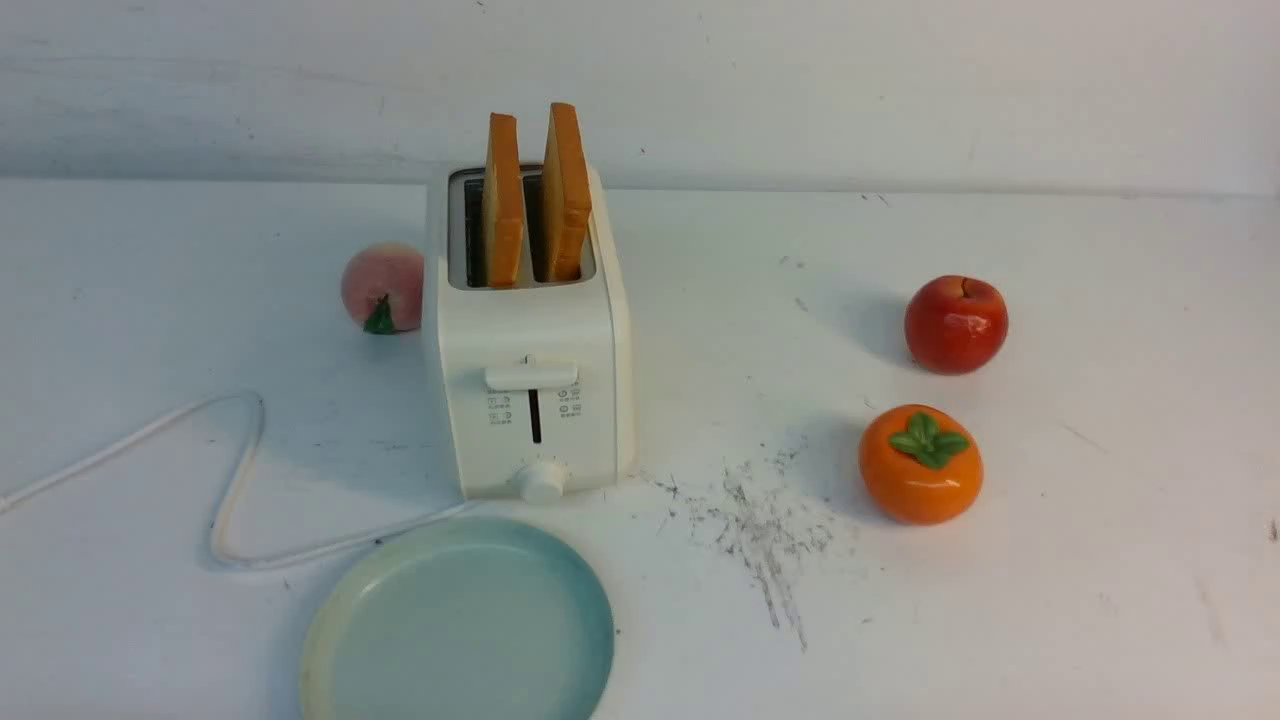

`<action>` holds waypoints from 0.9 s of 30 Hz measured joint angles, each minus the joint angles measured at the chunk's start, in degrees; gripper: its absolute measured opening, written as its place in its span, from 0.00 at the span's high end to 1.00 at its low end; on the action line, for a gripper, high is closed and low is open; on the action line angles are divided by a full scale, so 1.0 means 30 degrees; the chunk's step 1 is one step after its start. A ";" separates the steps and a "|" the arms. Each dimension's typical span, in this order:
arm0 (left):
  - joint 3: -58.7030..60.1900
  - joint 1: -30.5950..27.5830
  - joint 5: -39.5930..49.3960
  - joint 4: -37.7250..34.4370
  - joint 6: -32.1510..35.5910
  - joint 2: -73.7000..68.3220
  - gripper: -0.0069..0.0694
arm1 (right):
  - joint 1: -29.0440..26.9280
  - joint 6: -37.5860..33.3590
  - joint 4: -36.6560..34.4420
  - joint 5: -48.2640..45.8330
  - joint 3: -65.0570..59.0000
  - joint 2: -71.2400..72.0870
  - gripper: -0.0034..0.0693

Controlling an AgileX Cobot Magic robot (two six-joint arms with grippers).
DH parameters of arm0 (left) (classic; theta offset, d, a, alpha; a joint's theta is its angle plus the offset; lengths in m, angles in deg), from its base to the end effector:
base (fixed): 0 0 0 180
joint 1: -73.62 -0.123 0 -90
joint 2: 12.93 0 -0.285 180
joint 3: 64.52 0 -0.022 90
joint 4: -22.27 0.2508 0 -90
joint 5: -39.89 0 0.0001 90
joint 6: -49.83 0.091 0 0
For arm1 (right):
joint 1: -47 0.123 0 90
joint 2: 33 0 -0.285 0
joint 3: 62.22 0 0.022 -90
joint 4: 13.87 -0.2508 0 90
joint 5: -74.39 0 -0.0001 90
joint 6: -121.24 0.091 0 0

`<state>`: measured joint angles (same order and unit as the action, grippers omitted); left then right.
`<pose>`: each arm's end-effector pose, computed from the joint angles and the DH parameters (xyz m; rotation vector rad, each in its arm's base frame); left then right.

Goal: Take toasted bread from bread machine on white table place on plate.
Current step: 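Reach for a toast slice standing in the toaster with the left gripper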

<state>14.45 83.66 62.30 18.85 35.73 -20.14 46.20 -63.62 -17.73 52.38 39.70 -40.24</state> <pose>0.0511 -0.0112 0.1684 -0.1047 1.9065 -0.3452 0.0523 0.0016 0.1742 -0.0252 1.8722 -0.0014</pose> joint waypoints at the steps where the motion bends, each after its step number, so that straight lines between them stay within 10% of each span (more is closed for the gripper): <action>1: 0.0000 0.0000 0.0000 0.0000 0.0000 0.0000 0.60 | 0.0000 0.0000 0.0000 0.0000 0.0000 0.0000 0.62; 27: 0.0000 0.0000 -0.0698 0.0454 0.0000 0.0000 0.60 | 0.0000 0.0000 0.0000 0.0000 0.0000 0.0000 0.62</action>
<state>14.45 83.66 60.20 20.21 35.73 -20.14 46.20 -63.62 -17.73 52.38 39.70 -40.24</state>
